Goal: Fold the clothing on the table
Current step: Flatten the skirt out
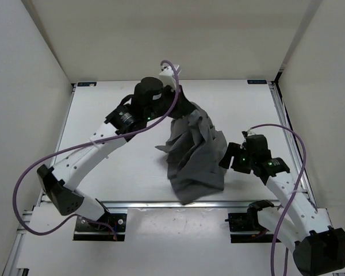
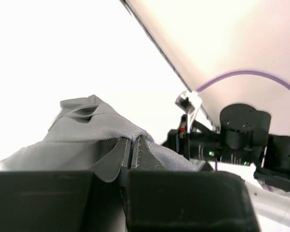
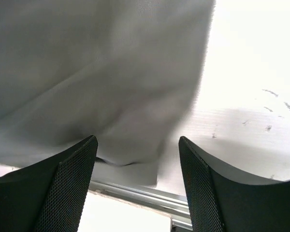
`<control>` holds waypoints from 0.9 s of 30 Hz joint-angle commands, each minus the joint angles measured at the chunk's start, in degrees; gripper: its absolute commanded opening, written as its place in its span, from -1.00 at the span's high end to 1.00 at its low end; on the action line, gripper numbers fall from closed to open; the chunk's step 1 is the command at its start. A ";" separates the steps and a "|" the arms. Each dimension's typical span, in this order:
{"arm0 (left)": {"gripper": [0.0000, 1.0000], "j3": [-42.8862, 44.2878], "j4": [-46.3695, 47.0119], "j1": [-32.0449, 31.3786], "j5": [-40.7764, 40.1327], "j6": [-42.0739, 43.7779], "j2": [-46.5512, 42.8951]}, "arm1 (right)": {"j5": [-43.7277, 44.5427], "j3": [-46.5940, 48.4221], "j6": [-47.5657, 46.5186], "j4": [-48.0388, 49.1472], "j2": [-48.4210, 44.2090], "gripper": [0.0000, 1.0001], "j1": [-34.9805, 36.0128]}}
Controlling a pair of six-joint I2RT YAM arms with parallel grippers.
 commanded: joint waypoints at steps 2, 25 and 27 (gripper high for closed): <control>1.00 -8.72 -1.91 3.88 -5.11 2.07 -6.23 | 0.64 -0.64 -1.41 -0.80 -2.49 -0.47 -2.91; 1.00 -60.52 1.79 15.57 -12.32 -3.64 -29.87 | -18.78 -10.48 26.78 28.37 11.38 -0.07 11.33; 1.00 -60.60 1.70 16.01 -11.71 -3.47 -30.32 | -18.18 -9.52 29.42 30.13 12.96 -0.10 12.89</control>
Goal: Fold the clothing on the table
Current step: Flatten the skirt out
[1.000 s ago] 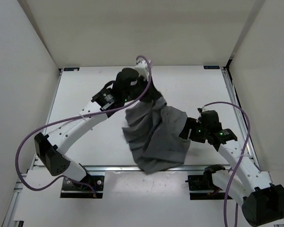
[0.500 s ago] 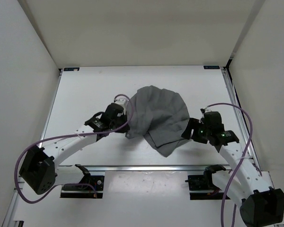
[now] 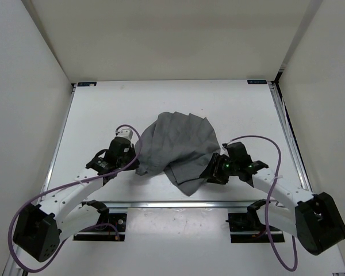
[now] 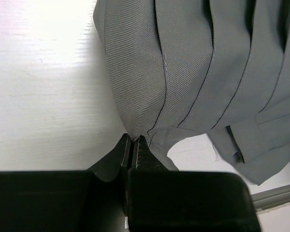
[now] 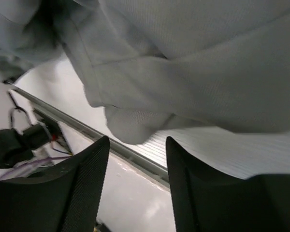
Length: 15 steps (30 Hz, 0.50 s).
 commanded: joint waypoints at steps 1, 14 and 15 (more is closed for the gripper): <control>1.00 -0.76 0.32 1.23 0.73 0.75 -2.38 | -3.10 1.69 10.66 10.33 2.24 -0.13 3.15; 1.00 -1.30 1.64 0.71 2.57 -0.22 -2.39 | 1.75 -4.98 35.88 25.70 7.51 -0.14 9.84; 1.00 -1.03 1.73 0.71 2.40 0.04 -1.95 | 2.10 -5.15 36.85 26.85 8.13 -0.16 10.72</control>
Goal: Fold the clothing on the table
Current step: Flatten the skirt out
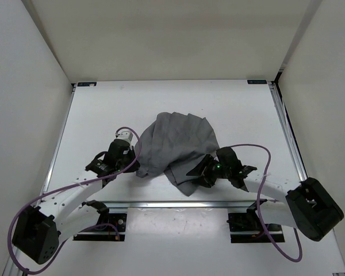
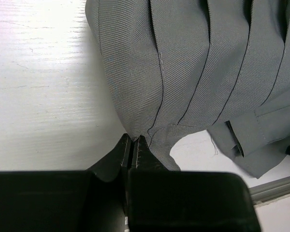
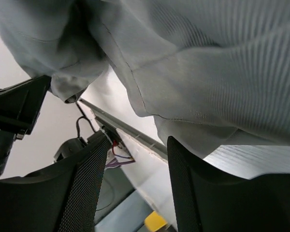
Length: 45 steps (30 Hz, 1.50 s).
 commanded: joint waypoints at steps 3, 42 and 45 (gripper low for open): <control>1.00 1.29 1.51 -0.14 0.72 0.38 0.17 | 1.20 0.40 11.74 8.79 5.06 -0.13 3.21; 1.00 -2.39 2.39 0.38 2.65 1.61 1.05 | 9.91 6.55 -34.28 -34.61 -18.67 0.94 -31.67; 1.00 -2.23 2.57 -0.85 2.21 0.91 1.58 | 12.61 9.53 -36.85 -38.30 -16.47 0.60 -29.24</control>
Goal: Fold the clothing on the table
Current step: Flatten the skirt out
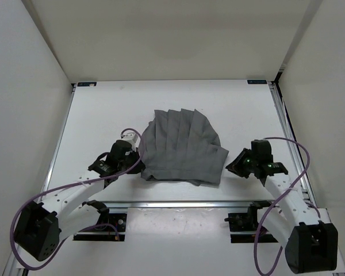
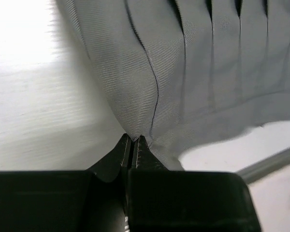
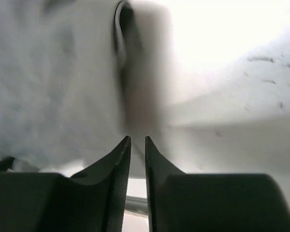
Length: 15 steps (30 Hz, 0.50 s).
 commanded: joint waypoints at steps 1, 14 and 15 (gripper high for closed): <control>1.00 -0.69 -2.94 -0.34 -5.00 0.60 0.79 | 5.17 3.44 -8.12 -7.08 1.57 0.52 3.09; 1.00 0.19 -2.50 -0.88 -5.00 0.95 2.03 | 7.64 1.25 -0.21 -4.27 4.03 0.08 15.87; 1.00 0.19 -2.76 -0.88 -5.00 0.69 2.29 | 7.81 0.47 -0.29 -3.75 4.38 0.08 15.35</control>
